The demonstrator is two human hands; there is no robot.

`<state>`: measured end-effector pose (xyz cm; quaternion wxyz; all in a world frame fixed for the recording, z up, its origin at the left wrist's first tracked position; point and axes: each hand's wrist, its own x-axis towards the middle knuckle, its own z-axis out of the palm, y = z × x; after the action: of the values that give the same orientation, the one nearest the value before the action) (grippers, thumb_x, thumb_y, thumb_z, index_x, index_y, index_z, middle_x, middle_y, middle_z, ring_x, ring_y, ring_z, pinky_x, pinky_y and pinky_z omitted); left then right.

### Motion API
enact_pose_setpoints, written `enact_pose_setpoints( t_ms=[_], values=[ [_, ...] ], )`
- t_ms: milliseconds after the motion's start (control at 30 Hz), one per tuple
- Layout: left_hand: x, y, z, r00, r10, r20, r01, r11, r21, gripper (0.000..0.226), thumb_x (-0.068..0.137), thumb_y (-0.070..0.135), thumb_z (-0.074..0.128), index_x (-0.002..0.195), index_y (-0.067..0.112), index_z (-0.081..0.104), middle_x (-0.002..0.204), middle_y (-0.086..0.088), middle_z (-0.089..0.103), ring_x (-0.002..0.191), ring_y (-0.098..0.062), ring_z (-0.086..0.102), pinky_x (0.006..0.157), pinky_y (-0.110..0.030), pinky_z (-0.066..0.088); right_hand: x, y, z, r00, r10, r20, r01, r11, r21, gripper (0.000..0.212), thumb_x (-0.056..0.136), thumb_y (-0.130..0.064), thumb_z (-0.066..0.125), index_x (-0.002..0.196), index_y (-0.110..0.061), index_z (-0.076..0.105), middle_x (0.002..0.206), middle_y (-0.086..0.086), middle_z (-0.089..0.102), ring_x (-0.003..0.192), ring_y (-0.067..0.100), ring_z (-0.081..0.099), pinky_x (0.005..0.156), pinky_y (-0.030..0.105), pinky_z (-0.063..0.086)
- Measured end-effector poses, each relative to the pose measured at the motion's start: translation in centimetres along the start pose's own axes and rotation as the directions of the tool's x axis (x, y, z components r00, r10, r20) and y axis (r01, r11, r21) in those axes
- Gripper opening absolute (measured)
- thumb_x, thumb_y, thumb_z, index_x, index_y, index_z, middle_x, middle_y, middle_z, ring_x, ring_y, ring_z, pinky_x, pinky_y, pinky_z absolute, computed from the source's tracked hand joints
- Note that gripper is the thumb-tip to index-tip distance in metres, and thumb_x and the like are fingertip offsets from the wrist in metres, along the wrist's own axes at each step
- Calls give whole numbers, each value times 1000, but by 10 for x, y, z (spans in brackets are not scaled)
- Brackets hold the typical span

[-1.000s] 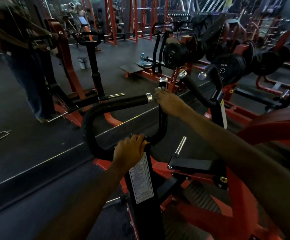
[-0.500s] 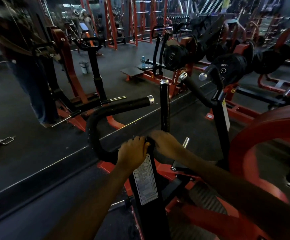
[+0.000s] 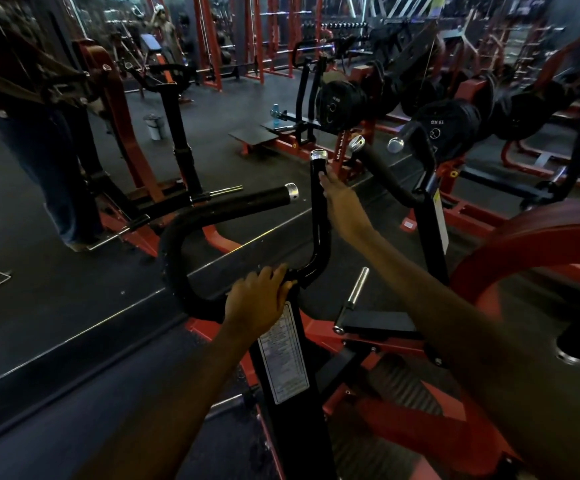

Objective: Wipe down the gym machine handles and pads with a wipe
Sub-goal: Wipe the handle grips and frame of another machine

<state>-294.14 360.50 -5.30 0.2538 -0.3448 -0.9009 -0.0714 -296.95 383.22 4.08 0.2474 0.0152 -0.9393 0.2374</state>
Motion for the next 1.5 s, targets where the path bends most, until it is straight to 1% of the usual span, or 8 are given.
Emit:
enact_pose_setpoints(
  t_ms=[233,367,567,667,800,933,1100,1500],
  values=[
    [0,3,2,998,-15,-64,17,1000,22,50,97,41,28,114,13,66,85,-4,68,63,-21,63,51,-30,47,-144,2,61,998,-35,54,30,995,92,62,80,7,31,141,5,30,151,27,19,79,20,65,62,7,45],
    [0,3,1,998,-33,-50,35,999,29,49,97,41,28,113,14,66,85,-4,68,63,-20,63,52,-30,47,-126,12,44,980,-57,-188,80,990,117,47,83,9,41,129,10,48,140,28,39,133,19,34,111,20,30],
    [0,5,0,998,-56,-9,57,995,79,49,97,41,27,109,14,66,81,-5,66,61,-25,62,50,-29,41,-48,-15,32,973,157,-167,-129,978,165,38,99,-4,38,137,-1,43,141,15,45,134,23,39,110,32,32],
    [-1,5,-1,997,-78,19,77,994,76,51,97,43,25,110,15,65,85,-7,67,64,-26,62,52,-32,44,-92,-30,64,961,154,-230,-108,974,200,38,101,-12,40,139,-9,39,140,1,48,121,-6,45,92,8,43],
    [-1,6,-2,995,-86,47,82,994,67,50,97,44,25,110,15,64,88,-6,67,66,-26,63,54,-33,46,-153,-8,94,939,-154,-308,131,987,-94,48,89,-2,43,136,6,39,145,23,34,143,9,15,116,21,19],
    [-2,3,-5,995,-61,77,60,998,18,50,99,43,27,119,14,62,95,-8,68,73,-27,65,60,-35,48,-131,2,74,884,155,-441,-36,963,267,30,86,4,53,115,7,60,119,24,59,115,23,55,100,23,42],
    [-6,-4,-7,993,-51,110,50,999,11,50,99,44,28,133,17,54,103,-8,66,82,-27,64,67,-35,46,-10,18,23,675,737,-37,-430,434,791,17,91,-10,56,99,-2,68,85,6,66,80,16,61,72,24,51],
    [-9,0,6,998,-56,-41,60,991,117,52,97,43,27,116,13,65,87,-7,65,65,-25,60,55,-33,44,-42,16,42,785,449,427,-482,9,876,28,92,-14,49,107,6,63,94,16,64,77,20,63,69,24,52]
  ],
)
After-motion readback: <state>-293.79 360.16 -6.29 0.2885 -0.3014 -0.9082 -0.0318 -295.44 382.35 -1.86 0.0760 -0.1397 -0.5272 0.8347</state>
